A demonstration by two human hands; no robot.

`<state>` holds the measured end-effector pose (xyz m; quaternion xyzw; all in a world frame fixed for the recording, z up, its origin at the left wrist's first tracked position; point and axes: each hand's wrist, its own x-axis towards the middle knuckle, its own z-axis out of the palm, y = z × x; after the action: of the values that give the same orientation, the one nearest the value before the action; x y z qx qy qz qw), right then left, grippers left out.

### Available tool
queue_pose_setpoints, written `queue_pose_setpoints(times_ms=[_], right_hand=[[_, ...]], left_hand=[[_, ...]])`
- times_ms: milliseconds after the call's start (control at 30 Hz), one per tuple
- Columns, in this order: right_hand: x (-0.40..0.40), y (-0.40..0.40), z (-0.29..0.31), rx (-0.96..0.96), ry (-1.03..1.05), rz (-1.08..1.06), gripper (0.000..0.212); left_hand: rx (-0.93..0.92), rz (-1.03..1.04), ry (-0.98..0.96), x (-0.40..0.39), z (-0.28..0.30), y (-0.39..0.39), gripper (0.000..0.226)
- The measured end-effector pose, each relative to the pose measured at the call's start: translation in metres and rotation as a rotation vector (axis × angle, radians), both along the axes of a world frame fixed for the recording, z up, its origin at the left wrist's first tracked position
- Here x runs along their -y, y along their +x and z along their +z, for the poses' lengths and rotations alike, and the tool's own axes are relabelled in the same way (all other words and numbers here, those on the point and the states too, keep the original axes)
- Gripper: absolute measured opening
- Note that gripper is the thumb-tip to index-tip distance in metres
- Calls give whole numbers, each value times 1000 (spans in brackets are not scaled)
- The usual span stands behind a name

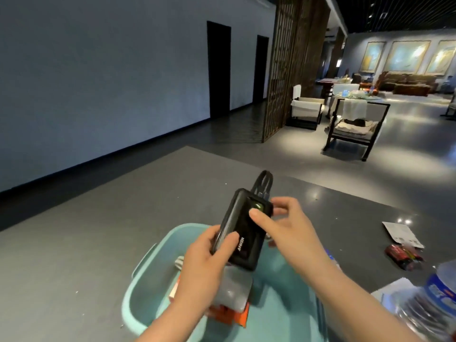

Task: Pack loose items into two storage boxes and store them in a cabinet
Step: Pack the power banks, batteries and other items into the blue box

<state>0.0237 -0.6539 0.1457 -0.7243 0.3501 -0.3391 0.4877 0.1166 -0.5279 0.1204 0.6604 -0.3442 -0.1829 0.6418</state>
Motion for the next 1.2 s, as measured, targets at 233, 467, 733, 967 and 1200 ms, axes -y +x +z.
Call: queue_pose_setpoints(times_ms=[233,467,733,967,1200], right_hand=[[-7,5,2,-369,-1017,567,96],[-7,1,-9,-434,-1057,504,64],[21,-30,-7,-527,-958,224,67],[15,-31,-20,-518,-859,198,67],[17,-34,-14,-535,-847,181,69]], left_hand=[[134,-250,193,-43,10,59,37],[147,-451,239,-22,9,65,42],[748,-561,786,3,-47,74,72],[1152,-619,947,28,-76,68,91],[1163,-564,906,31,-69,69,76]])
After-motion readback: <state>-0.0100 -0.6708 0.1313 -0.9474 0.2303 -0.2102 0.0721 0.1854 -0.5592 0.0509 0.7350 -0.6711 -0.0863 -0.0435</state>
